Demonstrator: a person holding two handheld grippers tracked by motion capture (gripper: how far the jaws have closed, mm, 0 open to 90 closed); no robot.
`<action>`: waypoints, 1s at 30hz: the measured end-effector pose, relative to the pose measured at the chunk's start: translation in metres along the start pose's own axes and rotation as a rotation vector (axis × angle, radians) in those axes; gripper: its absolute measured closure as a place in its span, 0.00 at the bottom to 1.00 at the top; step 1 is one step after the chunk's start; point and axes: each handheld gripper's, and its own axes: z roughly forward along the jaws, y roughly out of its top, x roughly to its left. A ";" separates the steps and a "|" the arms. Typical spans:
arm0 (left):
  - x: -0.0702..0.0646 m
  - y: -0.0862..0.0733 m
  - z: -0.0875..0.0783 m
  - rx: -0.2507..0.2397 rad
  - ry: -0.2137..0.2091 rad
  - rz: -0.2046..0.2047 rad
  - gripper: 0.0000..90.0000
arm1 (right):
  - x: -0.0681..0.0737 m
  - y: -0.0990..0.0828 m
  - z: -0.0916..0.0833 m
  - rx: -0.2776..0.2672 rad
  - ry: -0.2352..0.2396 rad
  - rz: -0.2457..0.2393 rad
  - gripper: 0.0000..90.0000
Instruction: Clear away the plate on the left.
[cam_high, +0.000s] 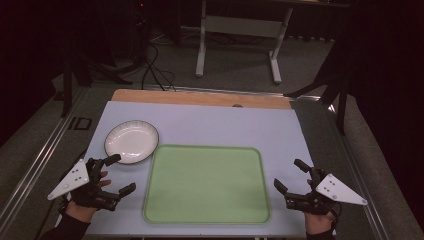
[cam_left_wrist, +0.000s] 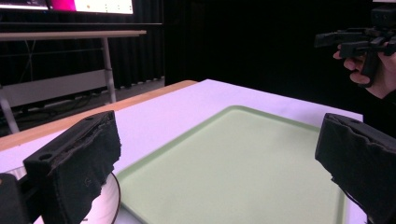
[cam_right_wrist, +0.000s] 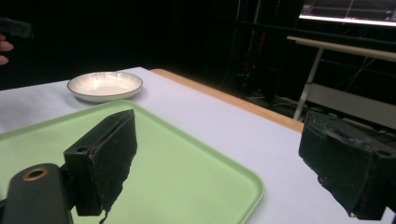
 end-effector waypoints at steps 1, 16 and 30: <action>0.001 0.000 -0.001 -0.002 0.004 -0.005 0.00 | 0.000 0.000 0.000 0.000 0.000 0.000 0.12; -0.005 0.006 0.002 0.054 -0.075 -0.087 0.00 | 0.001 -0.001 -0.005 0.002 -0.018 -0.008 0.12; -0.021 0.041 0.010 0.117 -0.156 -0.011 0.00 | 0.006 0.004 -0.003 -0.005 -0.015 -0.031 0.12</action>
